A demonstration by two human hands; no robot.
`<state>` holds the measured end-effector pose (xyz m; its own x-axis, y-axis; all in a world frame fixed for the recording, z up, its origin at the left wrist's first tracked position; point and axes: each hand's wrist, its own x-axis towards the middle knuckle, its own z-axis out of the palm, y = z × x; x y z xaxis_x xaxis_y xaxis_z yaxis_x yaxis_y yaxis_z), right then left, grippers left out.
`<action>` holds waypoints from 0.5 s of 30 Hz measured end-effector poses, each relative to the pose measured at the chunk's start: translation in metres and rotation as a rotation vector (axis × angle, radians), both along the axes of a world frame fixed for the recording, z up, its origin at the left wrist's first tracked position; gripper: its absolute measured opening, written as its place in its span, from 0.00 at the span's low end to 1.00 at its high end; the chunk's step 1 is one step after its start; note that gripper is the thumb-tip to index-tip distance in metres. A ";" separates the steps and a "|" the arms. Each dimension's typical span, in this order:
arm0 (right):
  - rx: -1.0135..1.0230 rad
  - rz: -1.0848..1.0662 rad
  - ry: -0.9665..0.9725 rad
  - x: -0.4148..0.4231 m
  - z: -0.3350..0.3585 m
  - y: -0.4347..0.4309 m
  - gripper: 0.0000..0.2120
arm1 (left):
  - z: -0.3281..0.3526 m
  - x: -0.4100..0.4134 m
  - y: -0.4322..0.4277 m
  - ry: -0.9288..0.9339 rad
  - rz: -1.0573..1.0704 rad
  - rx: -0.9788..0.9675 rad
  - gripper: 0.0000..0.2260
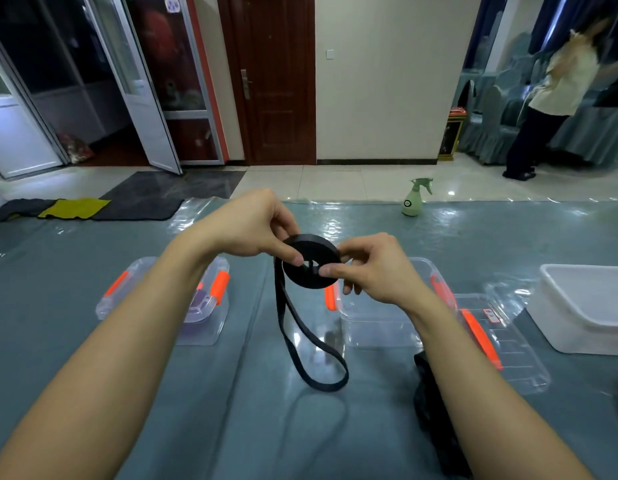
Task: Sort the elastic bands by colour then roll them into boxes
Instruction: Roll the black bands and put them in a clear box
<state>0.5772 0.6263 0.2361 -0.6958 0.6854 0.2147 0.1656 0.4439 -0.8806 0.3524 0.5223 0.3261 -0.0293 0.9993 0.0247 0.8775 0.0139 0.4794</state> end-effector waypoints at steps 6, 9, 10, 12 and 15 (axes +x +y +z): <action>-0.034 0.067 -0.026 -0.008 0.004 -0.002 0.14 | 0.005 -0.002 0.000 -0.008 -0.028 -0.027 0.08; -0.089 0.054 0.060 -0.015 0.007 0.001 0.10 | 0.008 -0.008 -0.001 -0.069 -0.022 -0.013 0.09; -0.109 0.055 0.096 -0.014 0.009 0.001 0.10 | 0.009 -0.012 -0.003 -0.107 -0.018 -0.004 0.10; -0.148 0.057 0.146 -0.013 0.011 0.001 0.10 | 0.008 -0.017 -0.006 -0.167 -0.019 0.030 0.12; -0.192 0.033 0.217 -0.014 0.011 0.002 0.10 | -0.004 -0.022 -0.011 -0.312 0.005 0.095 0.13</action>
<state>0.5628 0.6279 0.2471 -0.6707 0.7055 0.2290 -0.0474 0.2674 -0.9624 0.3303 0.5117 0.3222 -0.0547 0.9927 0.1074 0.6883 -0.0405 0.7243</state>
